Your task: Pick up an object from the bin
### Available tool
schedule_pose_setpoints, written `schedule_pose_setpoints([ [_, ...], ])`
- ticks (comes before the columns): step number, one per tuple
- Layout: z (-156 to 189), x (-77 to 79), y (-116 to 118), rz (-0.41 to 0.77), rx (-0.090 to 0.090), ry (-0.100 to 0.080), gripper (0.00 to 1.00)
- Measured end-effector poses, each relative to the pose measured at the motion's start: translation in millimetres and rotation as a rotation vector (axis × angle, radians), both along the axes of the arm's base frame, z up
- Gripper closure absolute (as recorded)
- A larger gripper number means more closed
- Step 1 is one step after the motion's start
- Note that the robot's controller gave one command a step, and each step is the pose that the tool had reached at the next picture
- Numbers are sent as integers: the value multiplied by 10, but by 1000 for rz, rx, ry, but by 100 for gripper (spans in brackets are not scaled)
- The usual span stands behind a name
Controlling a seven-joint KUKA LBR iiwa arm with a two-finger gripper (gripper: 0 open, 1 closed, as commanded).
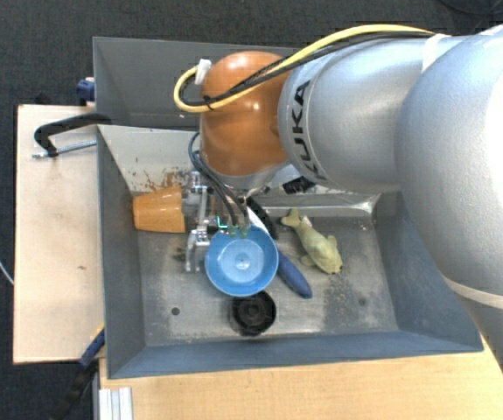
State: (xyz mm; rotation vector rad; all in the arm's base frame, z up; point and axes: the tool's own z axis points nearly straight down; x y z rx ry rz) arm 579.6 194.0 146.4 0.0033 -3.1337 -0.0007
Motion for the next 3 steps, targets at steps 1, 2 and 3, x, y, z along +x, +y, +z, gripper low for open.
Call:
schedule_pose_setpoints([
  [1, -728, -14, -755, 391, 5, -16, 0],
  [2, -708, 0, -731, 390, 5, -15, 0],
  [3, -696, 7, -712, 389, 5, -13, 0],
])
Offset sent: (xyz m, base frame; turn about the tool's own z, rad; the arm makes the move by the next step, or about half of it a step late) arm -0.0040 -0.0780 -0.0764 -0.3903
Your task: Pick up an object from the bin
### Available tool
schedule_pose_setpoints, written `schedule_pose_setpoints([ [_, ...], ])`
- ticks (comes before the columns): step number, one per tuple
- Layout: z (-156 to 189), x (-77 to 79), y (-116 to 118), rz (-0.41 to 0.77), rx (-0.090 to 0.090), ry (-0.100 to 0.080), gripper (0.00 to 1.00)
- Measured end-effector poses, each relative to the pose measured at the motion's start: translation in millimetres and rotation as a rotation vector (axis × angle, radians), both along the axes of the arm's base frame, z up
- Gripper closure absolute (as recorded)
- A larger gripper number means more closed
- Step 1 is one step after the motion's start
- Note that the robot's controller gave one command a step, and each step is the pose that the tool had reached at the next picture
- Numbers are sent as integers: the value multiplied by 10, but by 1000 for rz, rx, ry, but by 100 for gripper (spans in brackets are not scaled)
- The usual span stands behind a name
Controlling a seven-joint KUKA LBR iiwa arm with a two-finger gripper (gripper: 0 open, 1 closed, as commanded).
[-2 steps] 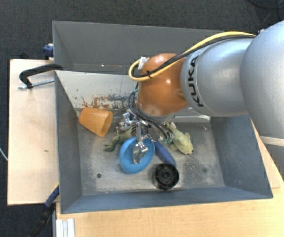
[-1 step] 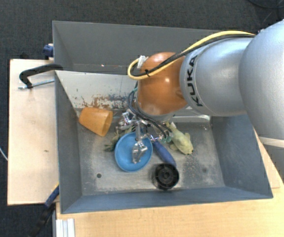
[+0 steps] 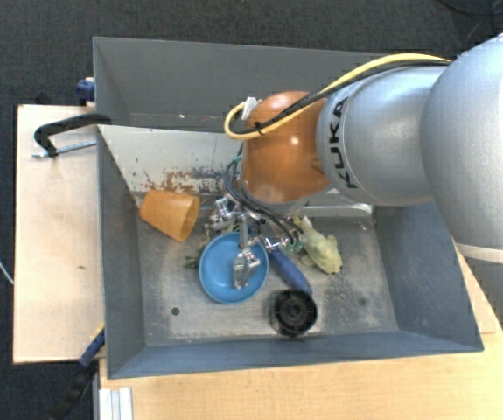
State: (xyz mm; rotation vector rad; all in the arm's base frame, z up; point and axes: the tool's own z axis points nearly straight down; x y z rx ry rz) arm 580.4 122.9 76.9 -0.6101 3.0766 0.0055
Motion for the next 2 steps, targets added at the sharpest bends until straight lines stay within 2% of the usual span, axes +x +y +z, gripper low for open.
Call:
schedule_pose_setpoints([
  [2, 16, 14, 31, -2, 0, 0, 0],
])
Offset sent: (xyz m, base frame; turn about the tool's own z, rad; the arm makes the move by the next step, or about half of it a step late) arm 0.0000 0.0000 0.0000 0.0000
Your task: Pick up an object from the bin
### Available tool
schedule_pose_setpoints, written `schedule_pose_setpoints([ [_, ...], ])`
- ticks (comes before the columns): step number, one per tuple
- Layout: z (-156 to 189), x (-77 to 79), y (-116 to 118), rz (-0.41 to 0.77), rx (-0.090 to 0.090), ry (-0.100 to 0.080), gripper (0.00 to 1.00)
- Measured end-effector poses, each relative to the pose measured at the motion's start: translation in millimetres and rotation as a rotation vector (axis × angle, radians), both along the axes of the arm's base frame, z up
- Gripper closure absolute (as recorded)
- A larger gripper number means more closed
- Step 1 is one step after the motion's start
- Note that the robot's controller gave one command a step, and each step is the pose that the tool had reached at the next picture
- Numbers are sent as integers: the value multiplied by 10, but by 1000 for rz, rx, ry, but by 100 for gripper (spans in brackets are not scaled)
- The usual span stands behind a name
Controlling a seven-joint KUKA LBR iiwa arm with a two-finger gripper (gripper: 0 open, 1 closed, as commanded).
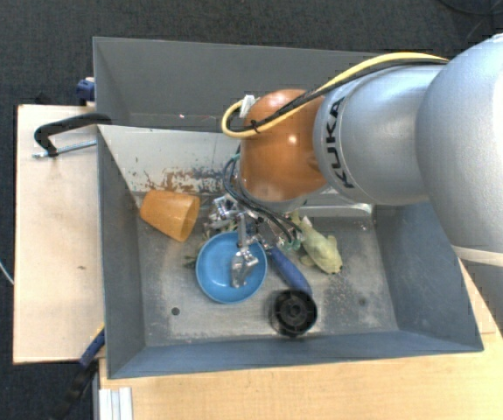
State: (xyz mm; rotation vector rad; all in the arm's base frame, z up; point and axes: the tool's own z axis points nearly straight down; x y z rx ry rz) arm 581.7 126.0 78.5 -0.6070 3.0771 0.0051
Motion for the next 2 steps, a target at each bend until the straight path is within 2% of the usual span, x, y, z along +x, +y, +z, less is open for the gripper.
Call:
schedule_pose_setpoints([
  [1, 22, 5, 6, -2, 1, 2, 100],
  [2, 338, 18, 21, -3, 0, -2, 100],
])
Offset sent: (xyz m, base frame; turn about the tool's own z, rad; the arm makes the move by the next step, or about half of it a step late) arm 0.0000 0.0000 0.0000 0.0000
